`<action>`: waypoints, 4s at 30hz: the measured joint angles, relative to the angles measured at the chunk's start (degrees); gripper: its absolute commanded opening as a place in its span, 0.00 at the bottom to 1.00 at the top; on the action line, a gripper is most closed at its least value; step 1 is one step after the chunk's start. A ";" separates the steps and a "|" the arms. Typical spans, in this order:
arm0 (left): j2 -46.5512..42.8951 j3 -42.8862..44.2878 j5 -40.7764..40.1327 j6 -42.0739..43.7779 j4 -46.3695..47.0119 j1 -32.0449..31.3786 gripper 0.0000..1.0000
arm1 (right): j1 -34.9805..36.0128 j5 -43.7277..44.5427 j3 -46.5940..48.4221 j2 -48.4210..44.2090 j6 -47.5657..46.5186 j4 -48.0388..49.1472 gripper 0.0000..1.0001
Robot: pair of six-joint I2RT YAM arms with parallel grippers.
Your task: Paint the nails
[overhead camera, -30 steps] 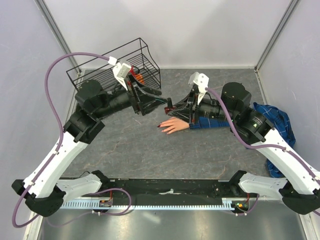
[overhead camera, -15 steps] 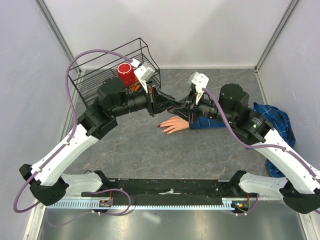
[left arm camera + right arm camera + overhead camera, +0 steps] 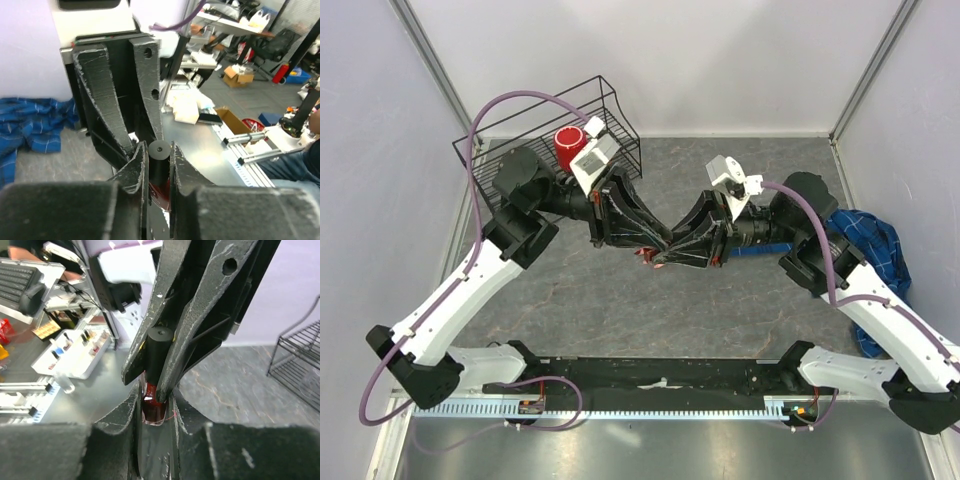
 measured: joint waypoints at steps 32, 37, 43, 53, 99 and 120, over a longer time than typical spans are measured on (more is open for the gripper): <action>1.31 8.85 -45.33 12.15 -36.35 -6.34 0.02 | 1.77 36.52 5.20 0.17 -17.75 -23.41 0.00; 1.79 8.37 -34.56 14.67 -34.34 -4.79 0.02 | 0.98 30.51 5.18 -1.25 -17.68 -24.96 0.00; -0.39 4.28 -11.06 12.33 -22.08 -1.70 0.26 | -0.04 12.17 3.82 -3.74 -11.54 -20.09 0.00; 1.40 11.13 -19.87 14.19 -31.85 -1.18 0.81 | 1.77 16.68 3.26 -2.64 -15.19 -20.28 0.00; -6.05 -32.09 -92.67 11.47 -32.44 -4.02 0.02 | 1.99 49.48 -7.85 -2.95 -12.13 -21.44 0.97; 3.48 -43.28 -115.23 -12.37 -19.19 -3.98 0.02 | 1.99 50.23 -14.45 -7.30 -8.74 -20.83 0.98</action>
